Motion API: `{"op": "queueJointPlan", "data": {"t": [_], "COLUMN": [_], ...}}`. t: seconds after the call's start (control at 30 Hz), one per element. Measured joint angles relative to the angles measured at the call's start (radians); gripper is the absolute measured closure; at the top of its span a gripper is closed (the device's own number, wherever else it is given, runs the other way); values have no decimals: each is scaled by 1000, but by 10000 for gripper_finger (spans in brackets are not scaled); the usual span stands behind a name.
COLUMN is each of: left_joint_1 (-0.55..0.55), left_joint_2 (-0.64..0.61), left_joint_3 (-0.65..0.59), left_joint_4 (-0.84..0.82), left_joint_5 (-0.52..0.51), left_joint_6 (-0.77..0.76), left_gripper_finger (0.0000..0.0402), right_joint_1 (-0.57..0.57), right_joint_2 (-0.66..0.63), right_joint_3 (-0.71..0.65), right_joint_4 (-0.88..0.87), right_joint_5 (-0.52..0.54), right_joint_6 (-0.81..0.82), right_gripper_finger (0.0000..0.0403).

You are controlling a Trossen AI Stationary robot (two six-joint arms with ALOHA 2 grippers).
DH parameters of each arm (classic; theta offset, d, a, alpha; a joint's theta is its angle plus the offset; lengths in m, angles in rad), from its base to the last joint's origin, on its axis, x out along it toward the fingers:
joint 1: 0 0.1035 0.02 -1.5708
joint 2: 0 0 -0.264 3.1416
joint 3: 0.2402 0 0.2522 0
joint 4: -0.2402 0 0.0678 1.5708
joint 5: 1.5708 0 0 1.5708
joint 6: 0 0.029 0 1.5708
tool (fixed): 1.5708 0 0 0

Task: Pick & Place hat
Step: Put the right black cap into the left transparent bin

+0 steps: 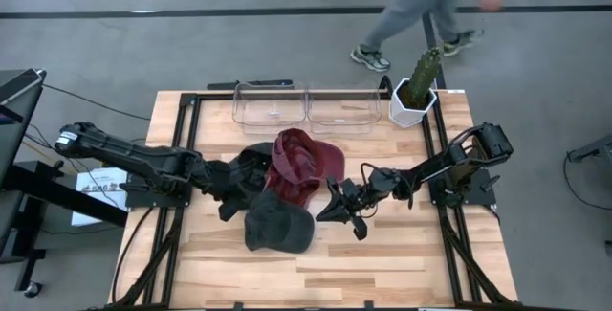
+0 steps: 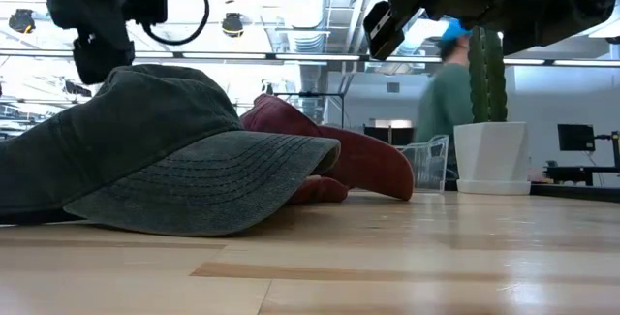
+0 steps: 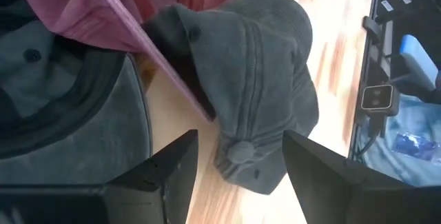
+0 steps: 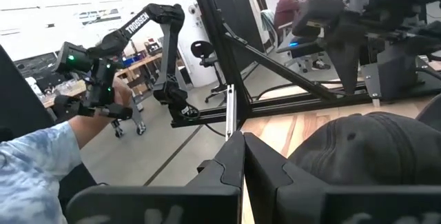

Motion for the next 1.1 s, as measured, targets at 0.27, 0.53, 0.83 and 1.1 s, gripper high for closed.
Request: {"op": "queueJointPlan", "data": {"t": [0.27,0.53,0.83,1.1], "left_joint_1": [0,0,0,0], "left_joint_2": [0,0,0,0], "left_joint_3": [-45,-99,-155,-216], "left_joint_4": [35,108,257,322], "left_joint_5": [2,6,60,68], "left_joint_6": [-18,-22,-25,-67], "left_gripper_finger": [193,193,193,193], "right_joint_1": [4,19,19,19], "right_joint_2": [0,0,0,0], "right_joint_3": [0,0,0,0], "right_joint_4": [0,0,1,1], "right_joint_5": [0,0,1,1], "right_joint_6": [0,0,0,0], "right_gripper_finger": [403,403,403,403]}}
